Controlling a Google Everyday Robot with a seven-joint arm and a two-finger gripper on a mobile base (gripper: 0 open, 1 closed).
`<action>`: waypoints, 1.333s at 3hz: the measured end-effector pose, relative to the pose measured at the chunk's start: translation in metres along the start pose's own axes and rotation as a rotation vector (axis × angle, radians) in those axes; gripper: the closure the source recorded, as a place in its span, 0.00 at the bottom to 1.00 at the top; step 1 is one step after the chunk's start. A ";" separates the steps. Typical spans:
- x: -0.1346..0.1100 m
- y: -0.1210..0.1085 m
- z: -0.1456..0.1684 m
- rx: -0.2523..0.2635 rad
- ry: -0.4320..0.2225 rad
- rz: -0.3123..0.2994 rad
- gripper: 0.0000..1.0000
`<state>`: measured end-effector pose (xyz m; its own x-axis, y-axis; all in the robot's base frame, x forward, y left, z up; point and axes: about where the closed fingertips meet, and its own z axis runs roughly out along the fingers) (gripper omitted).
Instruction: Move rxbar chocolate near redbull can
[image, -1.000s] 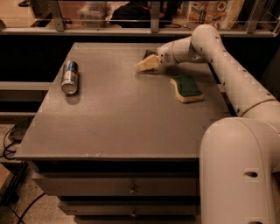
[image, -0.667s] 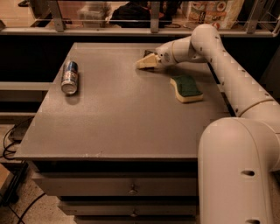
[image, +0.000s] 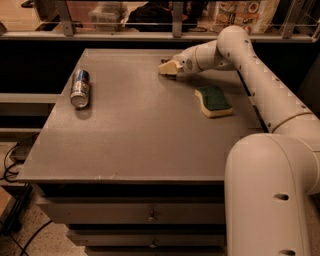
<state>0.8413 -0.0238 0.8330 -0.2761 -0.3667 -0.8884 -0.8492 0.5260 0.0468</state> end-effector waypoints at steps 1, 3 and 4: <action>0.000 0.000 0.000 0.000 0.000 0.000 1.00; -0.001 0.000 0.000 0.000 0.000 -0.001 1.00; -0.001 0.000 0.000 0.000 0.000 -0.002 1.00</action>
Offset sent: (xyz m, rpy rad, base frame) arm -0.0680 0.0800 0.1768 -0.1308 -0.4152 0.1763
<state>0.8411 -0.0235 0.8338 -0.2745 -0.3673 -0.8887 -0.8496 0.5254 0.0452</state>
